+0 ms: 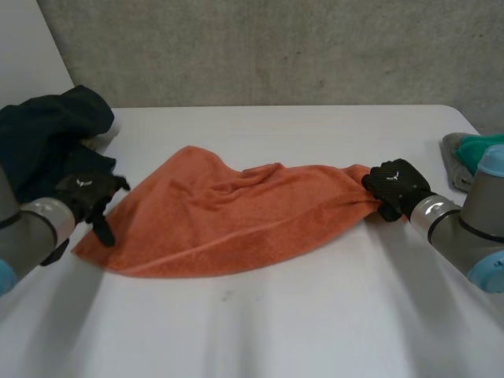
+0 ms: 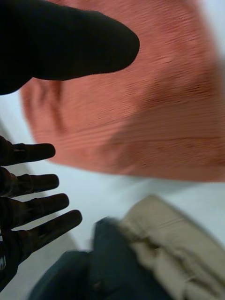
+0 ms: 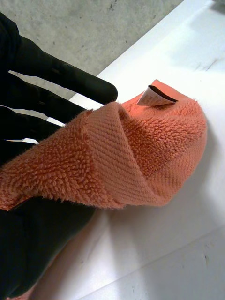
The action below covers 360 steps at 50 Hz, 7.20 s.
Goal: Fold the laundry.
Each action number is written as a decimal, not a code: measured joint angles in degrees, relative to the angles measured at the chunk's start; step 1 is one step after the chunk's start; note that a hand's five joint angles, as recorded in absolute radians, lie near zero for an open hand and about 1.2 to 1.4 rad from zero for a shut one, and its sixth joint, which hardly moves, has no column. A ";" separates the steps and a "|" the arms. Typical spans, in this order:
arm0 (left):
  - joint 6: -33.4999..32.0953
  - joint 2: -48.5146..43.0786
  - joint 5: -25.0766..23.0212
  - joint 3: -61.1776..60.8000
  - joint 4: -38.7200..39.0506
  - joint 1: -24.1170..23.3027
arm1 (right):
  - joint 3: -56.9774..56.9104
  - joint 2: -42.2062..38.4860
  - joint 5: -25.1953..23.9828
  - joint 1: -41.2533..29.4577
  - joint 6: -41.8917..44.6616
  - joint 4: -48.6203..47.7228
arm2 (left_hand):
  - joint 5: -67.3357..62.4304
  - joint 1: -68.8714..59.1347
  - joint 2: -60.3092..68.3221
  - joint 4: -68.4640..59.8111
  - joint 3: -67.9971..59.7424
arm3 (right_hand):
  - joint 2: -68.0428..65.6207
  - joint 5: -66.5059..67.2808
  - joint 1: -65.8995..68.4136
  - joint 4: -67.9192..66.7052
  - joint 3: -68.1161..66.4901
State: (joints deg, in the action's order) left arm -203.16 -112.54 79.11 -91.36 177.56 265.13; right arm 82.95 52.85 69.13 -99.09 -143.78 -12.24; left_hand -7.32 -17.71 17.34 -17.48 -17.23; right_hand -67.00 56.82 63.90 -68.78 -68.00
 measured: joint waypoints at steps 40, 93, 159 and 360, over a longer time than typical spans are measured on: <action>-6.98 -4.97 -10.04 -11.54 11.74 4.66 | -1.78 -1.94 5.80 -0.60 -3.36 -0.78 | -25.94 -31.78 37.98 -37.46 -37.52 | 0.00 -0.01 0.00 0.00 0.00; -3.02 1.61 -10.98 -14.42 4.96 5.94 | -1.62 -1.17 6.85 -0.21 -3.61 -0.41 | -15.41 -15.39 15.74 -15.40 -15.98 | 0.00 0.00 0.00 -0.01 0.00; 13.93 3.02 0.65 21.48 26.10 -3.37 | -16.13 8.55 6.58 -2.67 -12.98 -22.17 | -49.27 -49.04 51.31 -51.37 -51.16 | 0.16 -0.02 -0.02 1.91 1.68; -14.96 -3.41 2.08 18.41 1.94 -5.15 | -13.88 4.54 5.03 5.14 4.57 9.66 | -49.27 -49.04 51.46 -51.40 -51.28 | -0.65 0.56 0.26 -0.10 -0.41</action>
State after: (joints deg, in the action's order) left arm -218.12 -115.95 81.19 -72.95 179.50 259.98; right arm 69.07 57.39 74.16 -93.96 -139.21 -2.58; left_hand -56.60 -66.75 68.80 -68.88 -68.51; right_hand -67.65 57.39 64.15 -68.87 -68.41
